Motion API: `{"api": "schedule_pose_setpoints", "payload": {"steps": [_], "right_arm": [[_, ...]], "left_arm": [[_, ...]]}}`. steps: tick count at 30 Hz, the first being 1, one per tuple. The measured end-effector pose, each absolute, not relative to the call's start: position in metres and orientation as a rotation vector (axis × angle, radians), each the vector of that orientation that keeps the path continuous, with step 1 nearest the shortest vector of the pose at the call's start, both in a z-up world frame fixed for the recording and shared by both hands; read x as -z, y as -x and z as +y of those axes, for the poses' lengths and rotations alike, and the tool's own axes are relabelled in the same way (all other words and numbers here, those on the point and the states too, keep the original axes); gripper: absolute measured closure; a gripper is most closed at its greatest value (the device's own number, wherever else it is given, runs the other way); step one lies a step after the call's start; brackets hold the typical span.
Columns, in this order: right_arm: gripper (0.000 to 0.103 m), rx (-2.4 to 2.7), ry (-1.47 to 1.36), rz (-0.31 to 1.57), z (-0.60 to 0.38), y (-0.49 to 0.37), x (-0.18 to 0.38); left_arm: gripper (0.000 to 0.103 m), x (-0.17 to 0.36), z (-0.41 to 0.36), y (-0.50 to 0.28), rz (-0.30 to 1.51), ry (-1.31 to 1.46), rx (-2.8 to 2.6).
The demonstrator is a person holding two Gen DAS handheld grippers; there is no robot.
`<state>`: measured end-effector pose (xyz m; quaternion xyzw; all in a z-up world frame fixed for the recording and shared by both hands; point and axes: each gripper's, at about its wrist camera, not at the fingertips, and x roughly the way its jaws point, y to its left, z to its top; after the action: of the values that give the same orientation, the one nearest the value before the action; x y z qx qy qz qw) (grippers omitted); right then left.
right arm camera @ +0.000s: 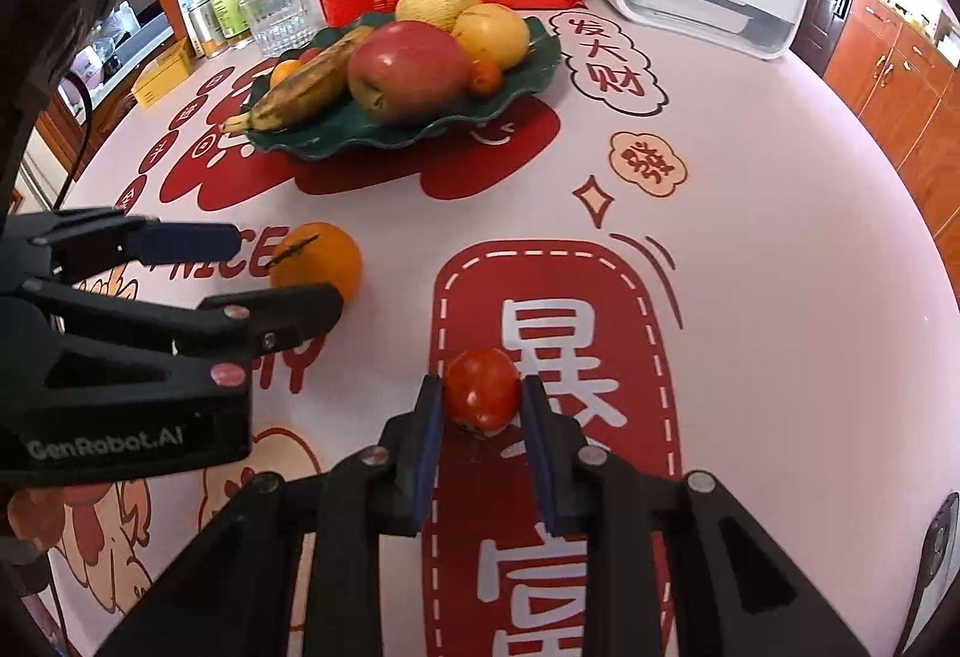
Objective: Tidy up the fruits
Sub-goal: 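Grasp the cherry tomato with the right tool while the left tool grasps the mandarin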
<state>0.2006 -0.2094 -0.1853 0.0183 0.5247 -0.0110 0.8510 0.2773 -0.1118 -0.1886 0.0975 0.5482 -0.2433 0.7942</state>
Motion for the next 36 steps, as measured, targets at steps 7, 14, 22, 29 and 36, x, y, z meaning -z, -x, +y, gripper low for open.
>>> {"api": "schedule_pose_setpoints", "payload": {"steps": [7, 14, 22, 29, 36], "right_arm": [[0.077, 0.026, -0.042, 1.1, -0.21, -0.2, 0.186], [0.077, 0.026, -0.045, 1.1, -0.21, -0.2, 0.186], [0.077, 0.019, -0.06, 1.112, -0.21, -0.2, 0.185], [0.078, 0.002, -0.056, 1.107, -0.203, -0.196, 0.177], [0.078, -0.023, -0.048, 1.088, -0.196, -0.19, 0.158]], "left_arm": [[0.052, 0.195, -0.113, -0.281, 1.205, -0.173, 0.535], [0.065, 0.196, -0.122, -0.275, 1.183, -0.194, 0.54], [0.066, 0.196, -0.121, -0.273, 1.193, -0.184, 0.532], [0.066, 0.185, -0.111, -0.261, 1.177, -0.196, 0.514], [0.066, 0.16, -0.091, -0.247, 1.153, -0.185, 0.469]]}}
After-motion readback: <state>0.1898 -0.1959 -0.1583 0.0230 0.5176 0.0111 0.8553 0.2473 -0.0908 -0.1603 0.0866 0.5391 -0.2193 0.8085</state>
